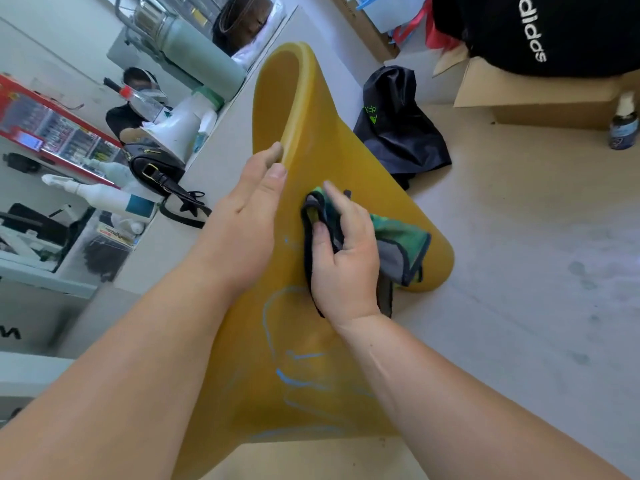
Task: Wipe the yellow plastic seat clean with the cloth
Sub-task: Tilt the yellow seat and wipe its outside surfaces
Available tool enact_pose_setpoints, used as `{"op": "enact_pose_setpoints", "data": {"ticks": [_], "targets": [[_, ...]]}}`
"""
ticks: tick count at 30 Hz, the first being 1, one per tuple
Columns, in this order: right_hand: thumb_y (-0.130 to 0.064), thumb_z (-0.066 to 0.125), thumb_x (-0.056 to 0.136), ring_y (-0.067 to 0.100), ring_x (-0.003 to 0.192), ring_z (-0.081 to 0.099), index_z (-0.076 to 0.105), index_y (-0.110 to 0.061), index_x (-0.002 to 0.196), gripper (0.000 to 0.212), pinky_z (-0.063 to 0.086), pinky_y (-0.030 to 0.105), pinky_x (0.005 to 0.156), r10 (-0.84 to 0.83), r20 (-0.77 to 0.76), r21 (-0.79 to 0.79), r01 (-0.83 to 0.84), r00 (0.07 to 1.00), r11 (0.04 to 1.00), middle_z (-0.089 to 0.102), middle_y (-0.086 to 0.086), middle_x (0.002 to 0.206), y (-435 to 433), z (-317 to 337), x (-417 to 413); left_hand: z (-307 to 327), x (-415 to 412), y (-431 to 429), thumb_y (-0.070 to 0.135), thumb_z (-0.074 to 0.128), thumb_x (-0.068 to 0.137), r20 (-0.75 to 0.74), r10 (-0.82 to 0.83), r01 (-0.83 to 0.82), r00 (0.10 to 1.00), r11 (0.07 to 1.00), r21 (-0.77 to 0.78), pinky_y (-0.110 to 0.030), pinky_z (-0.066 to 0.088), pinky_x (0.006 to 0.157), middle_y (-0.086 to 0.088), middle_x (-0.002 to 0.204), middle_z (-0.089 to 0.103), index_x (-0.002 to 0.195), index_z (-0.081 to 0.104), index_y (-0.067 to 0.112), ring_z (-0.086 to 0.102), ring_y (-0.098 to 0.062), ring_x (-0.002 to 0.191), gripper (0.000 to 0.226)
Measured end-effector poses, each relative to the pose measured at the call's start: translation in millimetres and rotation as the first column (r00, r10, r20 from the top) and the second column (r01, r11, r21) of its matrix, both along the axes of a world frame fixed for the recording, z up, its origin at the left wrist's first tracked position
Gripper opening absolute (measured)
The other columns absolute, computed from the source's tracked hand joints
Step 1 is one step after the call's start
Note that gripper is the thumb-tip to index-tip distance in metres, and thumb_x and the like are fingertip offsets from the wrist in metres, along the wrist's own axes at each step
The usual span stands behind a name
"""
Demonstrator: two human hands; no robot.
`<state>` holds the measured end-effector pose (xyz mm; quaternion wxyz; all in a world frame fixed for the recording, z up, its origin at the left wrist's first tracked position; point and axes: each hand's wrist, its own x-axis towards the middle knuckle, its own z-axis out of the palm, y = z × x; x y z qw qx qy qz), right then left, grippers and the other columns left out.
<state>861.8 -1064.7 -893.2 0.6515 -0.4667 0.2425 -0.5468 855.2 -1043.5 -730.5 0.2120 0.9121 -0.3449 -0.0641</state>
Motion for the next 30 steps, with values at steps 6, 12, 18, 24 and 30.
{"op": "enact_pose_setpoints", "data": {"ticks": [6,12,18,24,30], "targets": [[-0.020,0.057,0.097,0.018,0.111,0.055,0.070,-0.019,0.126,0.032,0.043,0.034,0.106,-0.137,-0.112,-0.116,0.124,0.984,0.985,0.051,0.011,0.126,-28.2,-9.4,26.6,-0.3,-0.7,0.3,0.049,0.027,0.104,0.019,-0.008,0.008,1.000,1.000,-0.007,-0.026,0.025,0.116,0.023,0.148,0.039,0.148,0.036,0.043,0.037,0.006,0.131,0.045],[-0.019,0.054,0.101,0.009,0.094,0.045,0.062,-0.019,0.136,0.036,0.034,0.009,0.096,-0.012,-0.131,0.144,0.031,0.991,0.989,0.039,0.003,0.111,-28.1,-2.4,30.9,-1.0,-1.0,0.5,0.049,0.024,0.104,0.040,0.003,-0.002,0.999,1.000,-0.018,-0.028,0.027,0.117,0.022,0.145,0.042,0.147,0.038,0.044,0.037,0.002,0.133,0.045],[-0.017,0.054,0.101,0.022,0.107,0.055,0.061,-0.020,0.137,0.037,0.046,0.033,0.100,-0.018,0.084,-0.057,0.023,0.996,0.998,0.046,0.008,0.114,37.3,28.9,-14.6,-1.5,3.0,-0.5,0.040,0.023,0.106,0.018,-0.034,0.034,0.999,0.999,-0.017,0.003,0.023,0.102,0.020,0.152,0.037,0.151,0.035,0.033,0.033,0.015,0.129,0.047],[-0.019,0.052,0.103,0.004,0.086,0.048,0.059,-0.026,0.139,0.038,0.039,0.017,0.088,0.044,-0.120,0.111,-0.030,0.992,0.993,0.041,0.000,0.107,-22.8,-20.6,26.6,0.4,-3.6,-2.4,0.049,0.023,0.104,-0.048,0.040,-0.042,0.998,0.998,-0.045,-0.037,0.031,0.117,0.015,0.150,0.042,0.148,0.036,0.043,0.040,-0.005,0.137,0.046],[-0.032,0.047,0.102,0.015,0.090,0.050,0.049,-0.033,0.145,0.044,0.043,0.025,0.092,0.049,-0.145,0.148,-0.027,0.988,0.989,0.040,-0.001,0.106,28.2,0.8,0.8,0.4,-6.4,-3.5,0.047,0.021,0.105,0.000,0.041,-0.041,0.999,0.999,-0.012,-0.034,0.029,0.117,0.015,0.150,0.041,0.148,0.036,0.042,0.040,-0.003,0.135,0.046]]}}
